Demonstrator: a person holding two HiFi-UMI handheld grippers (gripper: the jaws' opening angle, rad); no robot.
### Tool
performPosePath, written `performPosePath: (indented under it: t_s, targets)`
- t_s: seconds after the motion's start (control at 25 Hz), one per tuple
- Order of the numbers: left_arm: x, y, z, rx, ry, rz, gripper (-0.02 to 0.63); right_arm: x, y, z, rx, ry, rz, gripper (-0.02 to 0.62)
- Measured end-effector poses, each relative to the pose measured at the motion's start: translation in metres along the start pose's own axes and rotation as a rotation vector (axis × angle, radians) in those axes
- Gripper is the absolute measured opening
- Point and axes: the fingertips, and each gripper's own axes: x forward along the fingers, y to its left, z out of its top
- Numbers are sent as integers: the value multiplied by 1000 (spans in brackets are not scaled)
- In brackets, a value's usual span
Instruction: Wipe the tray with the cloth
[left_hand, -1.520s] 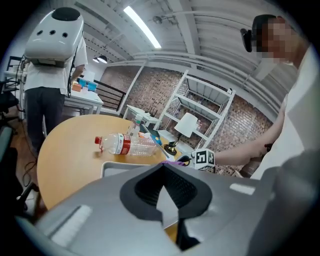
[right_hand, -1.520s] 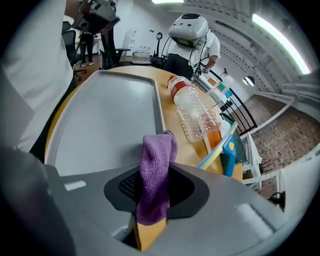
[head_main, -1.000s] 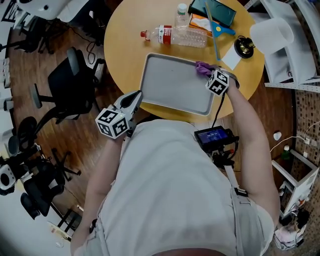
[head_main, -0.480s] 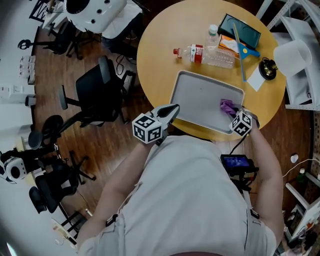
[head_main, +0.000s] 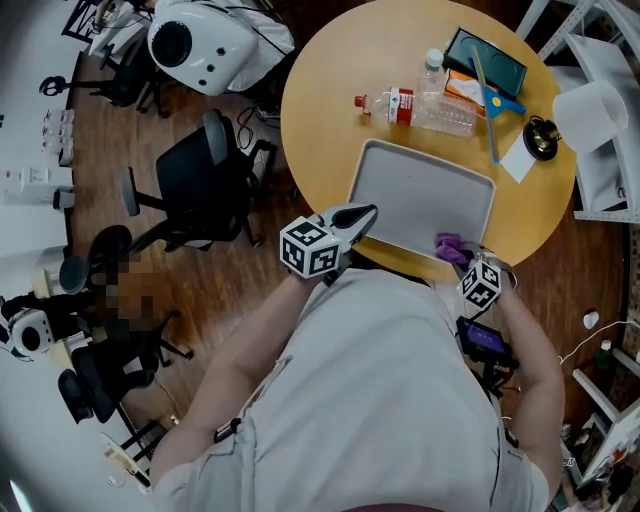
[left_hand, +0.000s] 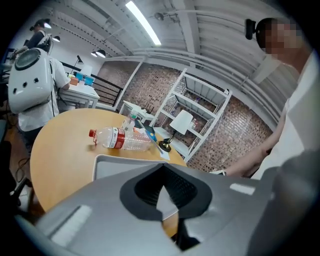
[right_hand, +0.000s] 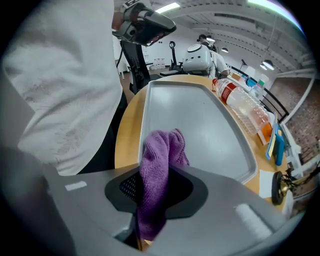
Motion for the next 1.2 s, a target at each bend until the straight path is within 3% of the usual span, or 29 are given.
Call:
performPosePath:
  t_s: [0.28,0.48,0.64,1.0,1.2]
  targets:
    - [-7,3,-2,-19,-16,16,0,15,-4,29,23,-28,62,83]
    - [-21,4,-6,-26,-7,35,0,10,6,37,-22,-54,96,84]
    - [-34,15,-7,-51,-56,77,0,18,-4,39,-92,-56,103,93]
    - [-66,32,-13,-129,-120,178,0,24,-95,54,-116,-48,22,100]
    - [-72,31,-13,-130,-133,213,0,28,-157,57,-71,-52,-87,100]
